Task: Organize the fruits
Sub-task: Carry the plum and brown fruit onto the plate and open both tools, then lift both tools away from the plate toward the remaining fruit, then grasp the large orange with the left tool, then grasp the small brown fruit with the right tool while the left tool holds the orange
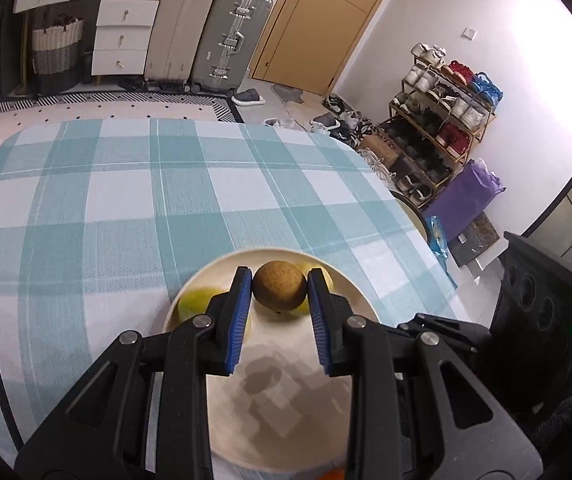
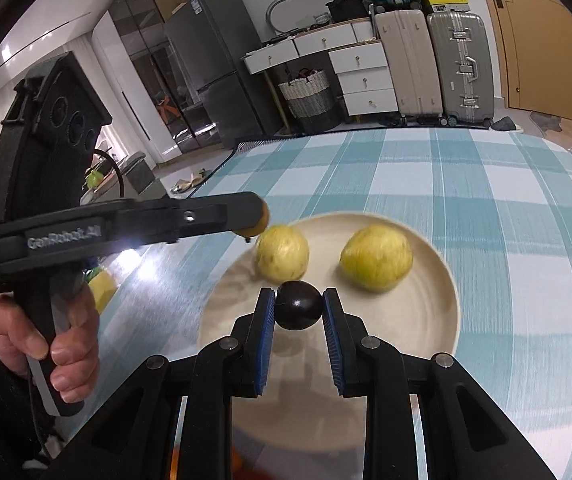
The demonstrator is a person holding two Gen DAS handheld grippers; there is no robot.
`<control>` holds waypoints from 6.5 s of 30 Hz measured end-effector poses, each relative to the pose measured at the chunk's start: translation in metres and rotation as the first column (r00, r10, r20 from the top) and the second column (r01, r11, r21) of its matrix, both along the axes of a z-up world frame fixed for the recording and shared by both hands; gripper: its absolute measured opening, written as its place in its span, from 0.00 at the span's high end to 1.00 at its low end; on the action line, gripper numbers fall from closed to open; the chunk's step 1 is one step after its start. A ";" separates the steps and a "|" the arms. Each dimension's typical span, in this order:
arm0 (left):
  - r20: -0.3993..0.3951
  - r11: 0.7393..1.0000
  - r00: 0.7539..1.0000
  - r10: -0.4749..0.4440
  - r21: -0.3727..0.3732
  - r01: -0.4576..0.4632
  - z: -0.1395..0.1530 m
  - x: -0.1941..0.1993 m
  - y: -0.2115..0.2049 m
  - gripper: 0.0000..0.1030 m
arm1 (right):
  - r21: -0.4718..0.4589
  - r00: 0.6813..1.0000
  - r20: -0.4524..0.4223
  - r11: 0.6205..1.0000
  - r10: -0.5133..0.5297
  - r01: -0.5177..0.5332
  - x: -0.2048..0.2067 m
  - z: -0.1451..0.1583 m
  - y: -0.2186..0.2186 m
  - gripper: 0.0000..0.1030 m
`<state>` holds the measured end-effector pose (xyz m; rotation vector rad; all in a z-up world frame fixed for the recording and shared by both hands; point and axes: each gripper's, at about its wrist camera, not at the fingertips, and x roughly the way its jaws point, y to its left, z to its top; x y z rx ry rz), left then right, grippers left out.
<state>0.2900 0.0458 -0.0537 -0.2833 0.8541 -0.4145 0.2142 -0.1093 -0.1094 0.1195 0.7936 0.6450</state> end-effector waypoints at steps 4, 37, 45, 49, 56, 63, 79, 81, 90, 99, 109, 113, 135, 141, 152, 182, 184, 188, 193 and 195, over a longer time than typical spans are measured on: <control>-0.023 1.000 1.000 -0.007 0.002 0.007 -0.008 0.023 -0.003 0.75 | 0.007 1.000 -0.008 1.000 -0.022 0.022 0.018 0.000 0.004 0.76; -0.071 0.999 0.997 0.024 -0.034 -0.027 -0.016 0.029 0.002 0.59 | -0.047 0.996 0.064 0.997 -0.054 0.057 0.008 0.000 0.014 0.46; -0.020 0.998 0.998 0.065 0.008 -0.065 0.005 -0.011 0.005 0.43 | -0.032 0.993 0.072 0.995 -0.089 0.091 -0.011 0.006 -0.005 0.42; 0.002 0.996 0.996 0.089 0.032 -0.089 0.013 -0.033 0.006 0.37 | -0.024 0.992 0.080 0.995 -0.098 0.100 -0.021 0.012 -0.011 0.35; 0.028 0.988 0.991 0.134 0.070 -0.136 0.019 -0.070 0.006 0.25 | -0.025 0.989 0.108 0.995 -0.098 0.102 -0.040 0.020 -0.016 0.24; 0.053 0.970 0.981 0.187 0.145 -0.193 0.021 -0.105 0.000 0.20 | -0.019 0.988 0.116 0.994 -0.106 0.109 -0.057 0.023 -0.021 0.16; 0.078 0.948 0.965 0.250 0.184 -0.260 0.017 -0.169 -0.004 0.14 | -0.004 0.983 0.139 0.992 -0.123 0.125 -0.092 0.031 -0.034 0.12; 0.084 0.944 0.962 0.259 0.187 -0.271 0.017 -0.176 -0.004 0.08 | -0.004 0.982 0.140 0.992 -0.123 0.125 -0.096 0.032 -0.035 0.11; 0.082 0.938 0.957 0.280 0.187 -0.291 0.007 -0.208 -0.002 0.01 | -0.001 0.984 0.150 0.995 -0.100 0.101 -0.117 0.031 -0.037 0.07; 0.013 0.936 0.953 0.304 0.182 -0.301 -0.023 -0.234 0.007 0.01 | -0.010 0.987 0.149 0.998 -0.053 0.055 -0.143 0.020 -0.033 0.00; -0.038 0.956 0.964 0.264 0.141 -0.256 -0.045 -0.244 0.002 0.01 | -0.044 0.990 0.133 0.997 -0.050 0.056 -0.157 0.003 -0.030 0.00; -0.053 0.963 0.968 0.246 0.132 -0.237 -0.051 -0.244 -0.001 0.01 | -0.050 0.991 0.119 0.997 -0.057 0.063 -0.162 -0.005 -0.031 0.00; -0.089 0.991 0.988 0.129 0.043 -0.126 -0.074 -0.230 -0.011 0.22 | -0.066 0.998 0.029 0.996 -0.059 0.061 -0.158 -0.028 -0.036 0.00; -0.101 0.998 0.993 0.058 -0.024 -0.061 -0.075 -0.229 -0.015 0.41 | -0.069 0.998 0.025 0.995 -0.066 0.067 -0.157 -0.028 -0.038 0.00; -0.122 0.994 0.992 0.023 -0.105 -0.036 -0.082 -0.228 -0.006 0.65 | -0.078 0.997 0.027 0.995 -0.067 0.068 -0.156 -0.027 -0.039 0.00; -0.105 0.978 0.987 0.123 -0.158 -0.139 -0.079 -0.243 0.043 0.65 | -0.089 0.995 -0.059 0.993 0.077 -0.082 -0.181 -0.040 0.011 0.03; -0.107 0.976 0.986 0.127 -0.162 -0.144 -0.079 -0.243 0.045 0.65 | -0.085 0.994 -0.070 0.992 0.088 -0.094 -0.181 -0.041 0.014 0.09; -0.113 0.974 0.985 0.132 -0.170 -0.150 -0.082 -0.246 0.048 0.65 | -0.091 0.991 -0.088 0.989 0.105 -0.113 -0.179 -0.044 0.023 0.16; -0.117 0.972 0.984 0.136 -0.177 -0.155 -0.084 -0.247 0.053 0.65 | -0.116 0.989 -0.095 0.986 0.112 -0.123 -0.176 -0.047 0.034 0.27; -0.116 0.971 0.984 0.138 -0.181 -0.157 -0.084 -0.246 0.054 0.65 | -0.161 0.991 -0.077 0.979 0.110 -0.121 -0.175 -0.047 0.040 0.37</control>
